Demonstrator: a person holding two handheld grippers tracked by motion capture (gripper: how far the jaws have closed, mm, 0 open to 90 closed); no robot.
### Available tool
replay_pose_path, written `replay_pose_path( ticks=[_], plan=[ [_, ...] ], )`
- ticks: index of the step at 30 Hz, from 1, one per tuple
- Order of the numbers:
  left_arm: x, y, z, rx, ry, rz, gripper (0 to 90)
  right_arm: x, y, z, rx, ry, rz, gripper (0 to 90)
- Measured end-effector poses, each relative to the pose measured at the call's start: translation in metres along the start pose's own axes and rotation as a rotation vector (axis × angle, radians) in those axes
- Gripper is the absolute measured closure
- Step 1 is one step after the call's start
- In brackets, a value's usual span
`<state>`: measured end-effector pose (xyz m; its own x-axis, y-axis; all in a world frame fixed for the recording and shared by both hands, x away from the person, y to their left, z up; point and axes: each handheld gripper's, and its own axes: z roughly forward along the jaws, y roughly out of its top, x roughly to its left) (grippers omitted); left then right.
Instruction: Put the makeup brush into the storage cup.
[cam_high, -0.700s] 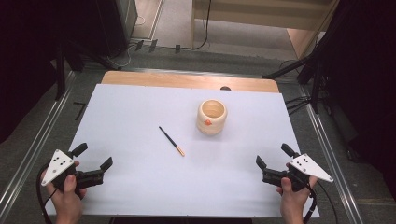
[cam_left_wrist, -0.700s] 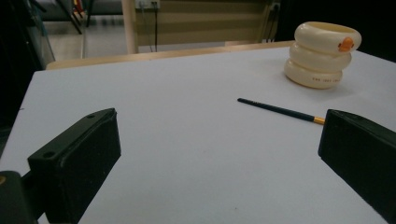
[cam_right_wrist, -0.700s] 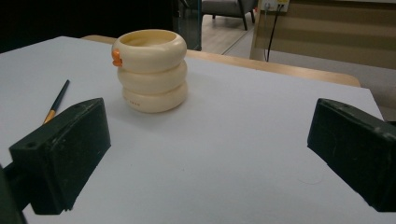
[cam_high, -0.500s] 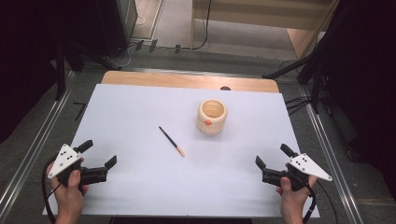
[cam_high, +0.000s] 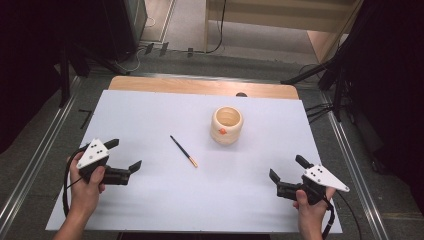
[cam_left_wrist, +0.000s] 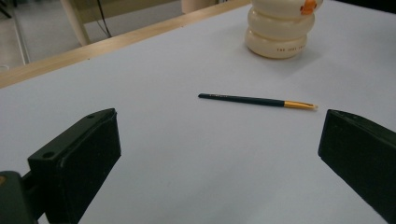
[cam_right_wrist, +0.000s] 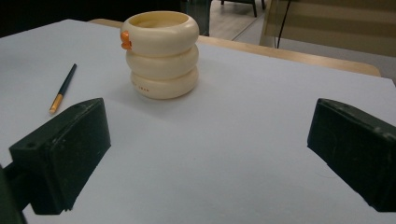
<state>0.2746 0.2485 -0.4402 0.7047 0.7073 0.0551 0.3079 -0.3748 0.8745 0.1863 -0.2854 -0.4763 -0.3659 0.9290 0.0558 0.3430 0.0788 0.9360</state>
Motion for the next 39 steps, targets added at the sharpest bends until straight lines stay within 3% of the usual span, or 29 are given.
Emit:
replay_pose_path(
  ticks=[12,23,32,39],
  plan=[
    [-0.003,0.028,0.043,0.158,-0.099,0.152,0.0,0.001,-0.002,0.003,0.017,0.007,0.003,0.0],
    [-0.009,0.044,0.077,0.278,-0.153,0.245,0.0,0.002,-0.003,0.005,0.028,0.018,0.001,0.0],
    [-0.015,0.057,0.094,0.368,-0.176,0.313,0.0,0.002,-0.003,0.006,0.035,0.024,-0.001,0.0],
    [-0.022,0.061,0.109,0.454,-0.196,0.401,0.0,0.003,-0.004,0.007,0.043,0.027,-0.003,0.0]
  ],
)
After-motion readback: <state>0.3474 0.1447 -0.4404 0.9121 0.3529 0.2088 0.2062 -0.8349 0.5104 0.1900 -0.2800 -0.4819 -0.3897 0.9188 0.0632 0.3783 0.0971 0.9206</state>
